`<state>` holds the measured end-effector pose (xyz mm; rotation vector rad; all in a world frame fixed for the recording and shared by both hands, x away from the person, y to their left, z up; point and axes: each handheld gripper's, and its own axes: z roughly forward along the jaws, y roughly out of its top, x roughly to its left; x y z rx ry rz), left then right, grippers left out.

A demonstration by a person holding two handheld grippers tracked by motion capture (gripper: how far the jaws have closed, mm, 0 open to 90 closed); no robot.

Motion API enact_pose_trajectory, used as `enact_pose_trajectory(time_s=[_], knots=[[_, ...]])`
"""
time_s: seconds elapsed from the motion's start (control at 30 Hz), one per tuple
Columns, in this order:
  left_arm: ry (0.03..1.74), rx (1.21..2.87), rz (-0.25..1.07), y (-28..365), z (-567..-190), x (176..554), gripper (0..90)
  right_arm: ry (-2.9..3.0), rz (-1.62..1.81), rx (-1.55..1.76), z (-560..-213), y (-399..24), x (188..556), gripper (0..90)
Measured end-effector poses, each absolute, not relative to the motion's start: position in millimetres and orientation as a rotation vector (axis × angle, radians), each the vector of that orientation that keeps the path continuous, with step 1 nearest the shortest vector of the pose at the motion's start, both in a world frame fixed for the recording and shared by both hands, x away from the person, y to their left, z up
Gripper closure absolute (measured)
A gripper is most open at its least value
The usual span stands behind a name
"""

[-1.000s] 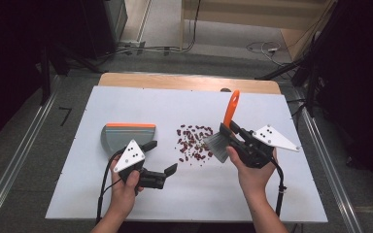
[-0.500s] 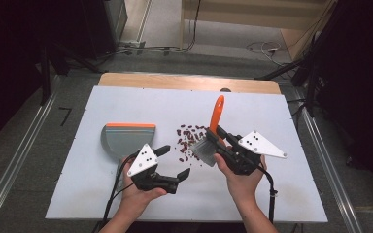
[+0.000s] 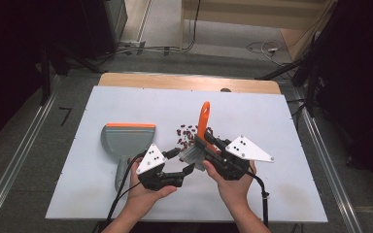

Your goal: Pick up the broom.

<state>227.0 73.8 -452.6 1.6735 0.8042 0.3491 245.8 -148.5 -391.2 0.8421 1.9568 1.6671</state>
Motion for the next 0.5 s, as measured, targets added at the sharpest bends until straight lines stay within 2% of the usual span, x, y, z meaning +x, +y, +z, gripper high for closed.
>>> enact_pose_trajectory(time_s=[0.13, 0.5], knots=[[0.78, 1.679, 0.335, 73.1, -452.2, 224.0, 49.6, 1.952, 1.67, 0.839, -391.0, -147.2, 244.0, 69.3], [0.753, 1.673, 0.276, 75.1, -448.8, 220.2, 79.1, 1.931, 1.668, 0.845, -388.7, -143.1, 237.0, 69.3]])
